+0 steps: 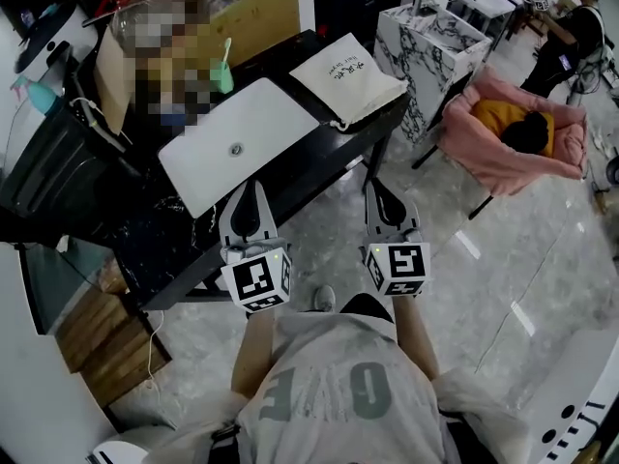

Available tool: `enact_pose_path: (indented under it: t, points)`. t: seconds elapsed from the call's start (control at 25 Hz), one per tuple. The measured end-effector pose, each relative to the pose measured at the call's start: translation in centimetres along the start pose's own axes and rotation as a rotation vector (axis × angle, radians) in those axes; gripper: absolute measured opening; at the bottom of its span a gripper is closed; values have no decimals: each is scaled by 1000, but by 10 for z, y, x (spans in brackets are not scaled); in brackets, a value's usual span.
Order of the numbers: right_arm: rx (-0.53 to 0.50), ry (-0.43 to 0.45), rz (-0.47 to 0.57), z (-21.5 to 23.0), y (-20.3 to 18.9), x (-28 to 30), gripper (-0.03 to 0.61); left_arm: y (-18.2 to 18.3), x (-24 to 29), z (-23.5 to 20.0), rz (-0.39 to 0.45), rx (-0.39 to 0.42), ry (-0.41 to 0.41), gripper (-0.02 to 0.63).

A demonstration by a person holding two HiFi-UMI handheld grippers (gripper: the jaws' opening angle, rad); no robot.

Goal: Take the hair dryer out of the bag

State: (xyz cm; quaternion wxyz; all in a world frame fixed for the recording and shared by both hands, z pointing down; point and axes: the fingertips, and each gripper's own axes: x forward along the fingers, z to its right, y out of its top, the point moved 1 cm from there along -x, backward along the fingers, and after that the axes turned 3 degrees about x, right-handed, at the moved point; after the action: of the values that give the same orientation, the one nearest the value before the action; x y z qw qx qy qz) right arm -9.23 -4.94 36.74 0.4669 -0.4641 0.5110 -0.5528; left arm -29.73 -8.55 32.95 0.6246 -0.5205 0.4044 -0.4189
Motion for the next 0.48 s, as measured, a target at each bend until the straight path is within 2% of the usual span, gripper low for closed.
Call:
enact_pose_path:
  t: [0.28, 0.48]
  points:
    - [27, 55, -31, -1, -7, 44, 31, -11, 29, -1, -38, -10, 21, 29]
    - [1, 138, -33, 7, -3, 82, 32, -13, 49, 6, -46, -14, 79, 29]
